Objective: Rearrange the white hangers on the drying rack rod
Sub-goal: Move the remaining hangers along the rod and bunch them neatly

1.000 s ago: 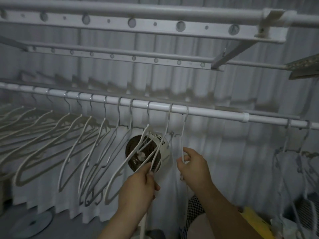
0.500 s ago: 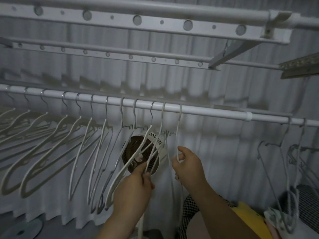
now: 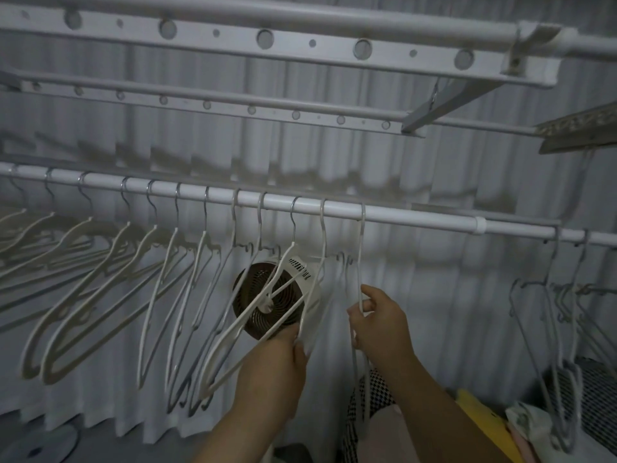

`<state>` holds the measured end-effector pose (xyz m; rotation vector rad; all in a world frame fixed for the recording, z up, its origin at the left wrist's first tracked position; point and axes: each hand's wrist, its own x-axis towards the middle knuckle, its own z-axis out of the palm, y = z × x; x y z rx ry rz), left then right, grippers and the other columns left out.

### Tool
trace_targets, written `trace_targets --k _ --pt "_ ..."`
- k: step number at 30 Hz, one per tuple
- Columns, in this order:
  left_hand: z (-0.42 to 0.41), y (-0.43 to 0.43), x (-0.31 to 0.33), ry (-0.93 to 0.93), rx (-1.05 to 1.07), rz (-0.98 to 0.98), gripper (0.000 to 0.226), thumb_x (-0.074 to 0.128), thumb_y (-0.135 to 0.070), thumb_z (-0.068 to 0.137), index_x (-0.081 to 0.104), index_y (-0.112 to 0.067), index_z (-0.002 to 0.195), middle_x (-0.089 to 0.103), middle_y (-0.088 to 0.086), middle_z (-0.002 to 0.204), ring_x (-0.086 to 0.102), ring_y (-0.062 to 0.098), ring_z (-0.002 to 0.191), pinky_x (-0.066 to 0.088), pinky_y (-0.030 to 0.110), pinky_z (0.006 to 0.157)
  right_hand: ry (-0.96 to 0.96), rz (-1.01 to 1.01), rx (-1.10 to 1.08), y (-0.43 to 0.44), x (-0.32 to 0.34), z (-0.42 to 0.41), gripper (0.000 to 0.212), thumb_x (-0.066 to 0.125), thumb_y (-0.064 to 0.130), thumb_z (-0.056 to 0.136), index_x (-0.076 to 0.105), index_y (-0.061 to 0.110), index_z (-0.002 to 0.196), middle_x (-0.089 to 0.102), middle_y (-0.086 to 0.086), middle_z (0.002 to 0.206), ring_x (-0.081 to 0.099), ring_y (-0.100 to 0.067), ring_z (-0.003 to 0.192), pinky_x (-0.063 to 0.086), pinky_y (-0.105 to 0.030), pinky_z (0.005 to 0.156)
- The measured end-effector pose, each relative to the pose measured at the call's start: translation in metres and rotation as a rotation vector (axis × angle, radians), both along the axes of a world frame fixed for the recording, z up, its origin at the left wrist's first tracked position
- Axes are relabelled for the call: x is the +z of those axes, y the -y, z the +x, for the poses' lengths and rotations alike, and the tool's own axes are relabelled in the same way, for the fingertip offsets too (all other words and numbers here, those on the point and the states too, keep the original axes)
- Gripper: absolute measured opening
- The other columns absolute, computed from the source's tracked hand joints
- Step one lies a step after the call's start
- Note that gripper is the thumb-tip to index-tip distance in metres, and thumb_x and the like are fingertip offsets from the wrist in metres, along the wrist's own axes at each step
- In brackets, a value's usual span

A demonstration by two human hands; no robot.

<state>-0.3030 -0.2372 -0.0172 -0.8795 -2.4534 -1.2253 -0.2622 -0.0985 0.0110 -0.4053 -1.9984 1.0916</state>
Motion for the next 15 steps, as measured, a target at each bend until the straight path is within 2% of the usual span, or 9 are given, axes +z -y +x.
trace_targets --k 3,8,11,14,15 --pt "0.001 -0.004 -0.001 -0.027 0.026 -0.017 0.027 0.036 -0.020 0.094 0.056 -0.023 0.112 0.068 0.004 0.099 0.061 0.019 0.092 0.039 0.024 0.064 0.018 0.013 -0.006 -0.006 -0.001 0.003 0.039 0.050 0.001 0.087 0.050 0.005 0.126 0.052 0.008 0.068 0.050 -0.007 0.044 0.044 -0.012 0.035" --pt "0.009 -0.003 0.003 -0.036 0.047 -0.059 0.034 0.042 -0.045 0.090 0.050 -0.033 0.121 0.068 -0.002 0.104 0.061 0.016 0.100 0.043 0.023 0.073 0.006 0.009 -0.005 -0.012 0.001 0.008 0.038 0.051 0.003 0.088 0.050 0.006 0.126 0.052 0.009 0.070 0.049 -0.009 0.051 0.043 -0.010 0.035" --pt "0.013 0.009 0.014 -0.284 0.205 -0.124 0.034 0.041 -0.050 0.088 0.057 -0.032 0.112 0.067 -0.005 0.097 0.058 0.017 0.098 0.045 0.027 0.074 -0.006 0.027 -0.013 -0.014 0.001 0.009 0.035 0.052 0.007 0.088 0.052 0.005 0.123 0.052 0.009 0.067 0.050 -0.010 0.048 0.041 -0.010 0.034" --pt "0.005 0.022 0.032 -0.617 0.247 0.017 0.031 0.051 -0.036 0.080 0.072 -0.016 0.088 0.069 0.005 0.076 0.062 0.028 0.074 0.049 0.035 0.061 0.002 0.024 -0.005 -0.015 0.000 0.008 0.036 0.052 0.005 0.088 0.051 0.006 0.124 0.052 0.009 0.066 0.050 -0.009 0.048 0.044 -0.013 0.036" --pt "-0.001 0.025 0.038 -0.674 0.277 0.050 0.032 0.050 -0.033 0.080 0.073 -0.011 0.086 0.069 0.009 0.077 0.062 0.031 0.072 0.050 0.037 0.061 0.011 0.021 -0.002 -0.015 -0.001 0.008 0.037 0.052 0.004 0.088 0.050 0.007 0.125 0.052 0.009 0.067 0.051 -0.009 0.050 0.046 -0.014 0.038"
